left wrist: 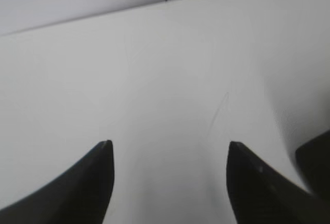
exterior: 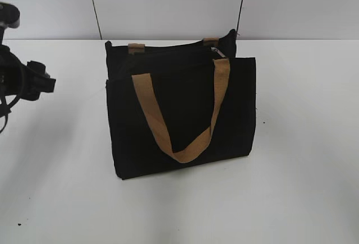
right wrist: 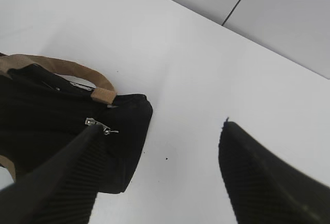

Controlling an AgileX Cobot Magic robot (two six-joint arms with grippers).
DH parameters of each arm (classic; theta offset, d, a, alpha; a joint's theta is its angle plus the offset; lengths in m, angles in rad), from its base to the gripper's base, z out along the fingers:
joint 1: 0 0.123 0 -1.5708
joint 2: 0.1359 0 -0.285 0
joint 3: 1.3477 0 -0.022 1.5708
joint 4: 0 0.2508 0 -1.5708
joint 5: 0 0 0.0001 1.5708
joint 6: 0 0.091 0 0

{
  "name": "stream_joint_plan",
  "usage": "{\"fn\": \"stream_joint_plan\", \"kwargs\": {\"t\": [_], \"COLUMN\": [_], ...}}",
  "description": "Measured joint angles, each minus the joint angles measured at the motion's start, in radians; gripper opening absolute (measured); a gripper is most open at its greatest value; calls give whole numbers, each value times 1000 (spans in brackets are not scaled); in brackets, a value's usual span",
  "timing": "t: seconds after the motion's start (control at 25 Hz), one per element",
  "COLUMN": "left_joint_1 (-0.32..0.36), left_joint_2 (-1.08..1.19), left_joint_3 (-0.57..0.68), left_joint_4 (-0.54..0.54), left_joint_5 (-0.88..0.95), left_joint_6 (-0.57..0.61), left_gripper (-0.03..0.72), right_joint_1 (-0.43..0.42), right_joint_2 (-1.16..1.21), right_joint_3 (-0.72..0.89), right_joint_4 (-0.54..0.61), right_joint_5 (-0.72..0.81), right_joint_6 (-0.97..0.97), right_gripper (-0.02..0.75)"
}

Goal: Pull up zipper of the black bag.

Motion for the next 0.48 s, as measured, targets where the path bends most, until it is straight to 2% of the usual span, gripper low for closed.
{"fn": "stream_joint_plan", "kwargs": {"t": [0.12,0.24,0.4,0.48], "left_joint_1": [-1,-18,-55,-63], "left_joint_2": [6,-20,-91,-120], "left_joint_3": [0,-7,-84,-131], "left_joint_4": [-359,-663,-1008,-1128], "left_joint_5": [31,57,198,298], "left_joint_6": [313,632,989,1134], "left_gripper": [517,519,563,576], "right_joint_1": [0,0,0,0], "right_joint_2": [-22,-57,-134,-188], "right_joint_3": [23,108,254,324], "right_joint_4": [-3,-3,-2,0], "right_joint_5": [0,0,0,0], "right_joint_6": [3,4,5,8], "right_gripper": [525,527,549,558]}}
